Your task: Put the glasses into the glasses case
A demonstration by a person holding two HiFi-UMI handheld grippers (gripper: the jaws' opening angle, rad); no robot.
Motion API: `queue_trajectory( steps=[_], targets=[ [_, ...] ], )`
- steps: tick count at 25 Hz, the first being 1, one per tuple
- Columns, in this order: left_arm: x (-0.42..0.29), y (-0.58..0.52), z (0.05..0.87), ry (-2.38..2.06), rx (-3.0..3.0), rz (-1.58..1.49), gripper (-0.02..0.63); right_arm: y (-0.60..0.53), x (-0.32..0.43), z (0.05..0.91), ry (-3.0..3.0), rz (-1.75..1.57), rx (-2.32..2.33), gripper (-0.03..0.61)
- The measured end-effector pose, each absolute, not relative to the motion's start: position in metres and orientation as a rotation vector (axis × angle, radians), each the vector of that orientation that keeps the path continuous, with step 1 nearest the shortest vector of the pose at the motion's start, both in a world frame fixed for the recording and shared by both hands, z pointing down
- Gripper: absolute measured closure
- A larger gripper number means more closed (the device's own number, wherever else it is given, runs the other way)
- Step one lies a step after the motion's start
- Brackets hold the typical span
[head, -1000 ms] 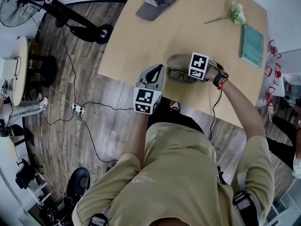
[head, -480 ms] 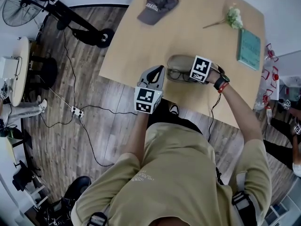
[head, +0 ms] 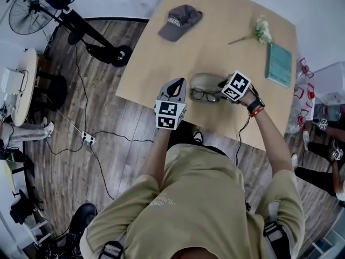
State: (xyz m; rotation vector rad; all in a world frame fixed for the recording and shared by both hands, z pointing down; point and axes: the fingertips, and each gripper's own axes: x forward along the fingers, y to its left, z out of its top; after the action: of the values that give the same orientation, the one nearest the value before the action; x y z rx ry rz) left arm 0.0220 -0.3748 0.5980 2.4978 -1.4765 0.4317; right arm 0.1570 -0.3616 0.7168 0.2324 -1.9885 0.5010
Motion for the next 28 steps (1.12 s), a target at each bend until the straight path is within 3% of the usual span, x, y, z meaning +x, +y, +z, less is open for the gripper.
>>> queue_trajectory(
  steps=[10,28],
  targets=[
    [0.030,-0.384,0.550,-1.494,2.575,0.383,0.592,-0.382,0.161,0.636,-2.244,0.552,0.534,0.402],
    [0.058,-0.388,0.471,-1.540,2.723,0.216,0.592,-0.394,0.190,0.504,-2.493,0.332,1.172,0.516]
  ],
)
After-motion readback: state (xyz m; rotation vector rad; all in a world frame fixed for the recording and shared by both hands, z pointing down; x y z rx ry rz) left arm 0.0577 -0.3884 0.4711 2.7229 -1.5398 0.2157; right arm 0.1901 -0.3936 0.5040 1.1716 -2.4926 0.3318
